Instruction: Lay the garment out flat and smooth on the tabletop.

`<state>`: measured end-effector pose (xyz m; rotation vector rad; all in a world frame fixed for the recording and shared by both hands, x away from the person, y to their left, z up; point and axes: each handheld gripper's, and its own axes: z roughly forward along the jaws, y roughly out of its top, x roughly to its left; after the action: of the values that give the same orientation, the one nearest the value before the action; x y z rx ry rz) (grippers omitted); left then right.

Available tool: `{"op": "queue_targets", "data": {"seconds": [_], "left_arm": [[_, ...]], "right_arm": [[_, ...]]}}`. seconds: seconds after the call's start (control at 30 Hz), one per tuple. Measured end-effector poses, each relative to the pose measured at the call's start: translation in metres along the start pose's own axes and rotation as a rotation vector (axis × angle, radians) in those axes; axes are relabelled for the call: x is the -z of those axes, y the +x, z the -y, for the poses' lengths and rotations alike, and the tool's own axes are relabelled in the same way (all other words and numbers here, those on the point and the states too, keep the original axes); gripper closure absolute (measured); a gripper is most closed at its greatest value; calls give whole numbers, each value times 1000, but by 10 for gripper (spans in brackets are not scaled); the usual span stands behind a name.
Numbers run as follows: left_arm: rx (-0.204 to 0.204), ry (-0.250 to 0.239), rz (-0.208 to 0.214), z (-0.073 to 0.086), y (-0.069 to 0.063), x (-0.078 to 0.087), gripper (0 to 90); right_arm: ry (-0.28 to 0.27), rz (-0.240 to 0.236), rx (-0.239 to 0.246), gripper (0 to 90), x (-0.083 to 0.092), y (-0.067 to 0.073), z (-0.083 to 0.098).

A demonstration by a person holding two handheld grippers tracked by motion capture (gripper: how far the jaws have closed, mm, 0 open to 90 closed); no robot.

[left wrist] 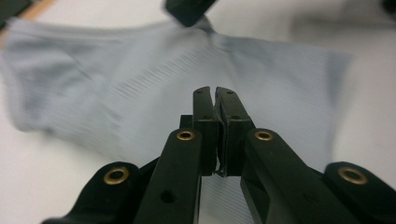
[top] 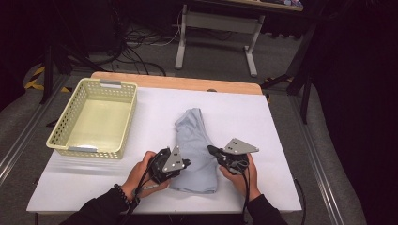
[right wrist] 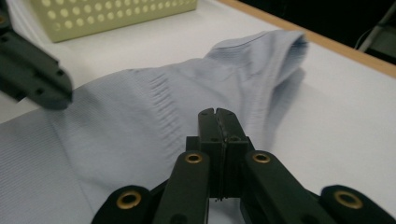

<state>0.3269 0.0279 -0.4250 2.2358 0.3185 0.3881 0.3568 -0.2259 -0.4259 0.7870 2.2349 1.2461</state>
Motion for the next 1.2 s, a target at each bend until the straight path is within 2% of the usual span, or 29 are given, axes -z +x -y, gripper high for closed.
{"op": "queue_targets", "data": {"seconds": [0.07, 0.13, 0.2, 0.23, 0.27, 0.3, 0.43, 0.53, 0.6, 0.67, 0.7, 0.73, 0.77, 0.83, 0.93, 1.0, 1.07, 1.13, 1.2], "left_arm": [[-14, 30, 11, 6, -6, -2, 874], [-8, 54, 35, 14, -11, -6, 867], [-36, 94, 34, 24, -15, -15, 869], [-45, 98, 35, 27, -16, -18, 874], [-48, 72, 37, 30, -16, -20, 885], [-30, 67, 46, 31, -15, -20, 893], [-7, 56, 71, 33, -12, -21, 898], [4, 43, 82, 34, -11, -22, 899], [22, 29, 97, 35, -8, -23, 899], [27, 25, 100, 36, -8, -22, 899], [22, 31, 93, 36, -9, -22, 899], [22, 33, 89, 36, -10, -22, 899], [18, 28, 89, 36, -10, -22, 899], [24, 25, 92, 36, -9, -22, 899], [0, 27, 69, 37, -13, -22, 899], [-12, 23, 59, 37, -14, -22, 899], [-14, 23, 57, 37, -14, -21, 899], [-27, 27, 38, 37, -17, -21, 899], [-40, 20, 31, 37, -18, -21, 899]], "right_arm": [[31, -18, 8, 899, -10, 5, 1], [79, -23, 12, 899, -22, 6, 3], [111, -38, -1, 899, -30, 2, 9], [128, -42, -28, 899, -33, -2, 12], [131, -43, -39, 899, -35, -4, 14], [138, -36, -37, 900, -36, -5, 16], [162, 26, 17, 900, -32, -8, 15], [158, 18, -31, 900, -29, -19, 19], [154, 28, -42, 900, -26, -23, 21], [161, 82, -30, 900, -21, -27, 22], [190, 130, -20, 900, -19, -29, 23], [217, 143, -22, 900, -17, -33, 26], [222, 146, -41, 900, -15, -36, 30], [208, 147, -90, 900, -8, -44, 35], [155, 156, -114, 900, 4, -47, 32], [116, 146, -103, 900, 10, -42, 25], [73, 107, -78, 900, 13, -33, 17], [59, 75, -50, 900, 11, -23, 11], [69, 37, -23, 900, 4, -13, 9]]}}
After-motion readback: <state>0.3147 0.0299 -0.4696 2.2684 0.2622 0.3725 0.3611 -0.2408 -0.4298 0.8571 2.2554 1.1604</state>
